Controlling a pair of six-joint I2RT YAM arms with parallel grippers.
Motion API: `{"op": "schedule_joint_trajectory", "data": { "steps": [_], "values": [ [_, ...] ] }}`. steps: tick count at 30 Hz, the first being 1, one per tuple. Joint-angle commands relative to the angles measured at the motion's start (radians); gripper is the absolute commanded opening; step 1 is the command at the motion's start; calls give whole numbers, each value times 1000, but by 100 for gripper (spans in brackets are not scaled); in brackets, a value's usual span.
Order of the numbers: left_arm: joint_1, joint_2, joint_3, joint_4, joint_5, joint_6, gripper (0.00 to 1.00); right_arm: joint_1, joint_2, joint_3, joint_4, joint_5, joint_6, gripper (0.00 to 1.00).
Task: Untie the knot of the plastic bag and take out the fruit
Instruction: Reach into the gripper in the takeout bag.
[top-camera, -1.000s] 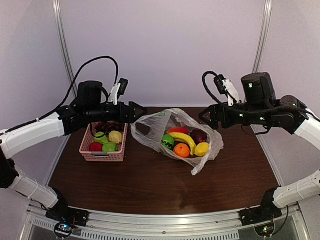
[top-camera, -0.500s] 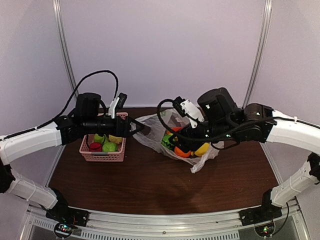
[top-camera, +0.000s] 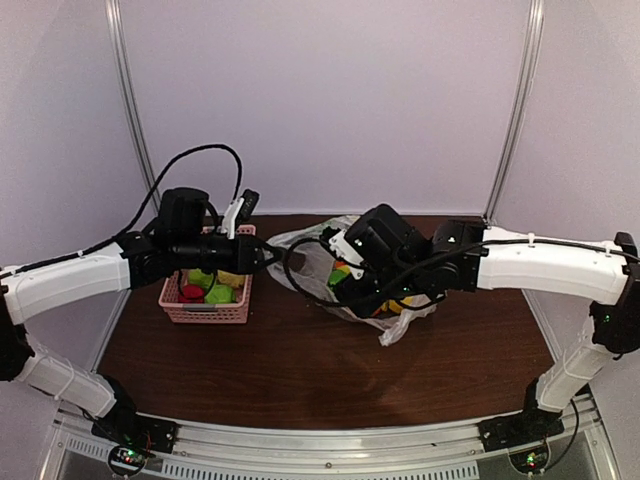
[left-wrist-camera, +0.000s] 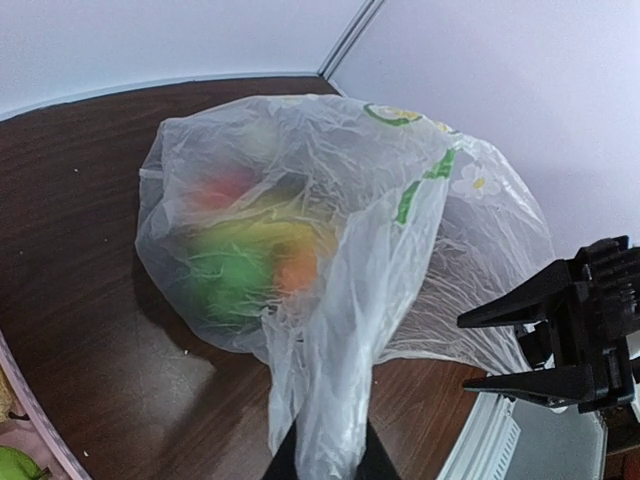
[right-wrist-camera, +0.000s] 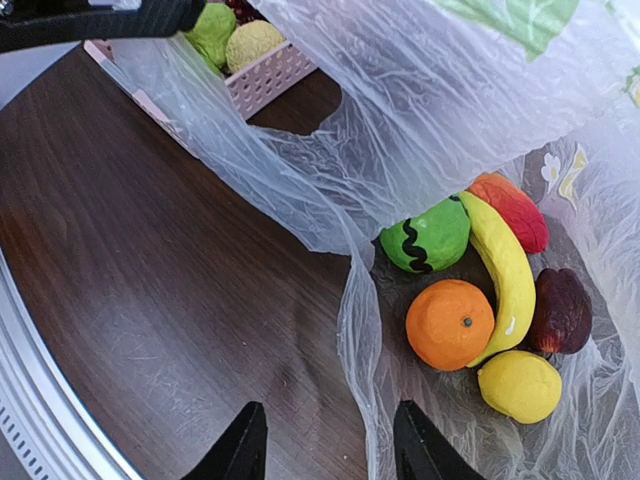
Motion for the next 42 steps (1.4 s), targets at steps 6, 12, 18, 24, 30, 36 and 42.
{"op": "schedule_joint_trajectory", "data": {
  "steps": [6, 12, 18, 24, 30, 36, 42],
  "values": [
    [0, 13, 38, 32, -19, 6, 0, -66, 91, 23, -86, 64, -105, 41],
    [0, 5, 35, 16, -23, 13, 0, -136, 145, 20, -84, 47, -124, 39],
    [0, -2, 34, 7, -28, 15, 0, -194, 202, 24, -28, 37, -98, 37],
    [0, 1, 31, -1, -20, 17, 0, -258, 223, -4, 79, 14, -14, 42],
    [0, 6, 31, -1, -10, 15, 0, -302, 257, -12, 143, -7, 38, 49],
    [0, 4, 31, -2, -11, 14, 0, -317, 288, -23, 173, -51, 50, 61],
    [0, 1, 30, -1, -10, 12, 0, -318, 319, -35, 173, -65, 83, 74]
  ]
}}
